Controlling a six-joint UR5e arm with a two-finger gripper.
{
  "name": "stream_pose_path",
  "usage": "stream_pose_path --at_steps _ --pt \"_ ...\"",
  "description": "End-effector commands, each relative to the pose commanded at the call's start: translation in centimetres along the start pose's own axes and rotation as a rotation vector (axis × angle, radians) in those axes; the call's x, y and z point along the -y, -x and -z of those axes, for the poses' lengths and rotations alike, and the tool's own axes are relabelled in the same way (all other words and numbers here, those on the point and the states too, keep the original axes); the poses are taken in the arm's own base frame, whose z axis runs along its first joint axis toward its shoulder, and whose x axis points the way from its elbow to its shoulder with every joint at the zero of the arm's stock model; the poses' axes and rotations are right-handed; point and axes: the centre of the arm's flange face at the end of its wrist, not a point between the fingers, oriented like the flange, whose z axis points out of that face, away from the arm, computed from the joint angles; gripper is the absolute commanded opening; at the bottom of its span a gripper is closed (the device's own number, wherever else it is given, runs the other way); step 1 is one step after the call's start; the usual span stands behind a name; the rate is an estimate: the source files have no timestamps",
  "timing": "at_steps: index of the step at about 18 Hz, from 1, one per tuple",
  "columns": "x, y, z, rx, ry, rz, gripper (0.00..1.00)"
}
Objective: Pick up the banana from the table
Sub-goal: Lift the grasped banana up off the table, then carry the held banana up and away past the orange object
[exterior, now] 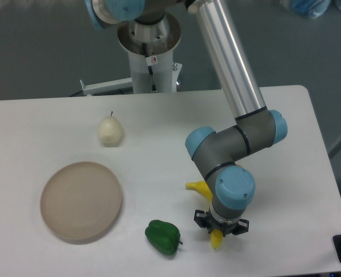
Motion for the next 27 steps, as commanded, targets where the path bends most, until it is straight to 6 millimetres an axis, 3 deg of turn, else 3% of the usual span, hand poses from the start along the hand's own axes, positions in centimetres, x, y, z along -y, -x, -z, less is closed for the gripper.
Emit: stream_pose_path --at_steps 6,9,12,15,18,22,27 --pt "1.1 1.8 4.8 0.057 -0.067 -0.025 0.28" --pt "0.7 3.9 6.6 0.079 -0.091 -0.053 0.28" --pt "-1.0 5.7 8.1 0.080 -0.069 -0.146 0.21" --pt "-3.6 8.7 9.6 0.045 -0.021 -0.269 0.20" --pt "-5.7 11.1 10.3 0.036 -0.014 -0.300 0.22" --pt "-6.1 11.8 10.6 0.067 0.040 -0.458 0.21" --pt "-6.6 12.2 10.6 0.054 0.051 -0.485 0.21"
